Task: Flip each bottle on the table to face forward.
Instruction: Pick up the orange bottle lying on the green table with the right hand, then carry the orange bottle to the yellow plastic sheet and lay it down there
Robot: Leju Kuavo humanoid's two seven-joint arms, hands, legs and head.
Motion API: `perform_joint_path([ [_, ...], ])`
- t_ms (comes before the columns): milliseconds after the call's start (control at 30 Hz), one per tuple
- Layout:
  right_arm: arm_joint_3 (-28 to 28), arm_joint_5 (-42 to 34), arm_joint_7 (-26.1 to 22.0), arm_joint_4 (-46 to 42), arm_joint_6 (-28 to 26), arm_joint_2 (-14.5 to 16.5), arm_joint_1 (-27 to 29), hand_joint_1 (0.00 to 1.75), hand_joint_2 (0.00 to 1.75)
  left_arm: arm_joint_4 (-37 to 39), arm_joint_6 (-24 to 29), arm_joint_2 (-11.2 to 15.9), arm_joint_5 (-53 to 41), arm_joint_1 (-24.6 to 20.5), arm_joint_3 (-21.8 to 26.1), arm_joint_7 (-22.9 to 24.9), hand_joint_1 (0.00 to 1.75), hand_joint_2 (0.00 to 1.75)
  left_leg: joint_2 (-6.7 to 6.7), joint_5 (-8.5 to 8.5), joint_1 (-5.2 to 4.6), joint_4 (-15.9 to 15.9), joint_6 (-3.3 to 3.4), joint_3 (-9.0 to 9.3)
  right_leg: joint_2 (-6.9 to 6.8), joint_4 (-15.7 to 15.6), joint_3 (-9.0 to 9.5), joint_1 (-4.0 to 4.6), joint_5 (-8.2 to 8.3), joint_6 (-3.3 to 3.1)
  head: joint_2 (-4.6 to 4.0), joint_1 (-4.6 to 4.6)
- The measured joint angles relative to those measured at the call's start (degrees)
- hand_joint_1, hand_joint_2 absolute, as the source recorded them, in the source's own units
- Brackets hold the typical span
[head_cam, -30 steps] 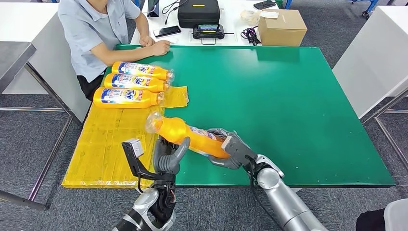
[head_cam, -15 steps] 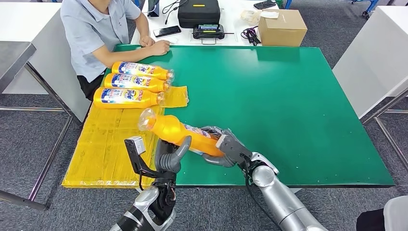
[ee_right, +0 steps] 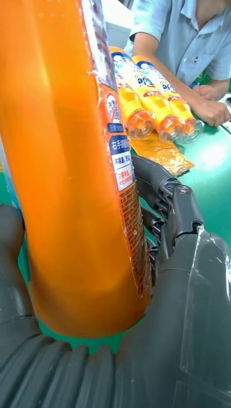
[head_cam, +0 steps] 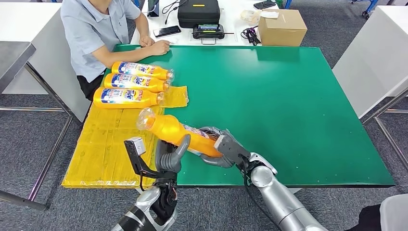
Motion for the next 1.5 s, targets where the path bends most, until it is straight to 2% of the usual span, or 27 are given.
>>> perform_joint_path([
  [33,0.18,-0.02,0.02,0.09,-0.11,0.07,-0.03,1.58,1.75,-0.06,0.30,-0.13,-0.30,0.04,0.26,-0.52,1.75,1.75,0.00,0.00,0.00,0.00,0.00,0.00,0.00,0.00,0.00,0.00,0.00,0.00,0.00,-0.01],
  [133,0.69,0.01,0.07,0.44,-0.65,0.30,-0.25,0.28,1.75,-0.69,1.24,-0.47,-1.55,0.28,1.05,-1.64,1.75,1.75,0.01,0.00,0.00,0.00,0.00,0.00,0.00,0.00,-0.01,0.00,0.00,0.00,0.00,-0.01],
  [167,0.80,0.07,0.12,0.60,-0.92,0.40,-0.32,0.00,1.75,-1.04,1.59,-0.52,-2.08,0.39,1.27,-1.94,1.75,1.75,0.01,0.00,0.00,0.00,0.00,0.01,0.00,0.00,-0.01,0.00,0.00,0.00,0.00,-0.01],
  [633,0.05,1.55,0.28,4.80,-6.74,0.93,0.77,0.00,1.75,-3.49,7.85,-0.55,-9.94,0.73,2.55,-5.16,1.75,1.75,-0.01,0.00,0.00,0.00,0.00,0.00,-0.01,0.00,-0.01,0.00,0.00,0.00,0.00,0.00],
  [733,-1.07,2.38,-0.54,5.57,-8.79,1.09,1.43,0.00,1.75,-3.63,10.41,-0.27,-14.06,0.69,2.60,-6.09,1.75,1.75,-0.01,0.00,0.00,0.00,0.00,0.00,-0.01,0.00,-0.02,0.00,0.00,0.00,0.00,-0.01],
  [833,-2.90,3.76,-1.54,6.15,-11.66,1.21,2.58,0.00,1.75,-3.37,13.98,0.10,-30.47,0.62,4.04,-7.05,1.75,1.75,-0.02,0.00,0.01,0.00,0.00,0.00,-0.02,0.00,-0.02,0.00,0.00,0.00,0.00,0.00],
  [967,-6.13,8.98,-3.79,6.86,-18.29,1.76,4.27,0.00,1.75,-2.79,14.96,-0.48,-65.98,0.96,11.46,-5.25,1.75,1.75,0.03,0.00,0.00,0.00,0.00,-0.01,0.01,0.00,-0.02,0.00,0.00,0.00,0.00,0.00],
  [1067,-7.80,14.48,-4.89,7.06,-23.51,2.28,4.78,0.00,1.75,-4.47,15.12,-1.35,-92.93,1.79,19.07,-0.64,1.75,1.75,0.07,0.00,0.00,0.00,0.00,0.00,0.03,0.00,-0.03,0.00,0.00,0.00,0.00,0.00],
  [1133,-8.63,19.01,-5.04,6.44,-26.65,2.57,5.12,0.00,1.75,-6.28,15.13,-1.48,-108.44,2.20,23.21,4.96,1.75,1.75,0.05,0.00,0.01,0.00,-0.01,0.01,0.02,0.00,-0.04,0.00,0.00,-0.01,0.00,0.00],
  [1200,-9.41,23.59,-4.75,5.00,-29.32,2.81,5.70,0.00,1.75,-7.14,15.06,-1.02,-119.21,2.24,26.05,12.28,1.75,1.75,0.05,0.00,0.02,0.00,-0.01,0.01,0.02,0.01,-0.04,0.01,0.00,-0.01,0.00,0.01],
  [1267,-10.07,26.15,-4.27,3.30,-30.45,2.99,6.38,0.00,1.75,-6.21,14.98,0.59,-123.90,1.66,26.52,20.53,1.73,1.75,0.07,0.01,0.03,-0.01,-0.02,0.03,0.02,0.01,-0.06,0.03,0.00,-0.01,0.00,0.00],
  [1367,-10.99,27.25,-3.91,1.30,-30.39,3.24,7.13,0.00,1.75,-0.55,15.01,4.22,-127.12,-1.25,23.72,33.89,1.72,1.75,0.00,0.06,0.05,-0.01,-0.06,0.02,-0.01,0.02,-0.07,0.03,0.00,-0.01,0.00,-0.01],
  [1433,-11.35,27.35,-3.89,0.66,-29.91,3.43,7.27,0.00,1.75,3.10,14.99,5.93,-127.71,-3.08,21.45,37.93,1.75,1.75,0.00,0.08,0.06,-0.01,-0.07,0.01,-0.01,0.04,-0.06,0.03,0.00,-0.01,0.00,-0.01],
  [1500,-11.65,27.32,-4.05,0.49,-29.17,3.67,7.28,0.00,1.75,6.90,14.52,6.96,-127.92,-5.06,19.55,39.01,1.75,1.75,0.00,0.09,0.05,-0.01,-0.08,0.00,-0.01,0.04,-0.04,0.02,0.00,-0.01,0.00,0.02],
])
